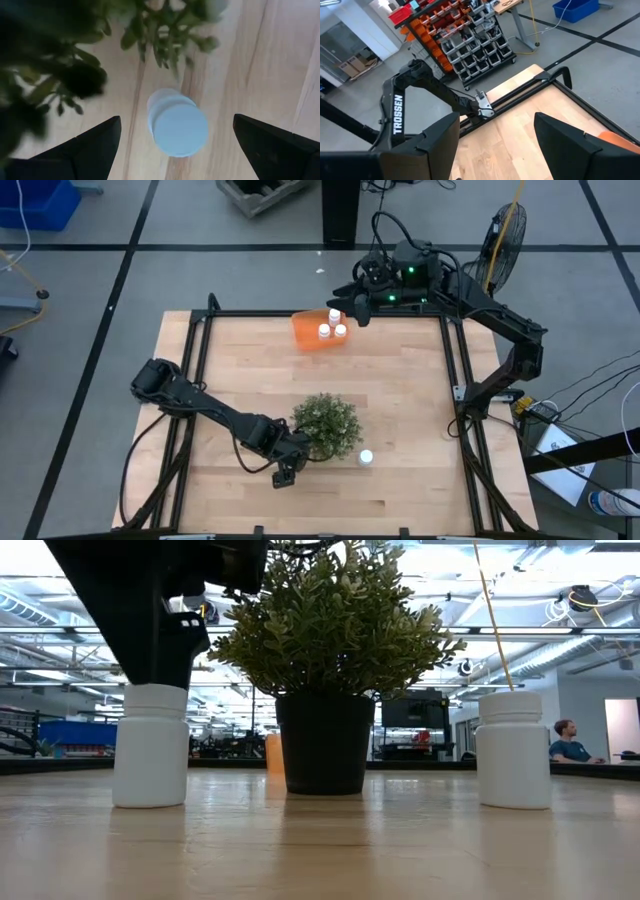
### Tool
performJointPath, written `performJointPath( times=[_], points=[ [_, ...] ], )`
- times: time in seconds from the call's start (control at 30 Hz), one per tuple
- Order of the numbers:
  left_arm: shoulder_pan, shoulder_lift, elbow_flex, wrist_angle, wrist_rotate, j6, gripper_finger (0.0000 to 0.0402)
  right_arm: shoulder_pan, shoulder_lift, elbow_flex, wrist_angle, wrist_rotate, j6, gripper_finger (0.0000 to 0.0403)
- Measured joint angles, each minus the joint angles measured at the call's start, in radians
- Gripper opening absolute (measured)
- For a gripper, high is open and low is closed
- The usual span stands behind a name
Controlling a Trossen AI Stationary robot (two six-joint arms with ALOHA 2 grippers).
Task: Pick and place pill bottles into a basket
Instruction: Put the left white pill bottle into the orange bin
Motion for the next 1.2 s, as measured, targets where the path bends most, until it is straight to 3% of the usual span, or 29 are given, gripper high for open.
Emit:
performJointPath(
  times=[0.37,0.7,0.87,1.0,1.2],
  points=[
    [0.001,0.000,0.000,0.015,-0.013,-0.002,0.0375,-0.001,0.000,0.000,0.000,0.000,-0.001,0.0247],
    [0.000,0.000,0.000,0.027,-0.018,-0.017,0.0227,-0.001,0.000,0.000,0.000,0.000,-0.011,0.0247],
    [-0.006,0.000,0.000,0.029,-0.021,-0.029,0.0186,-0.001,0.000,0.000,0.000,0.000,-0.015,0.0247],
    [-0.011,0.000,0.000,0.032,-0.017,-0.043,0.0180,-0.001,0.000,0.000,0.000,0.000,-0.015,0.0247],
    [-0.022,0.000,0.000,0.028,-0.018,-0.060,0.0227,-0.001,0.000,0.000,0.000,0.000,-0.015,0.0247]
  ],
)
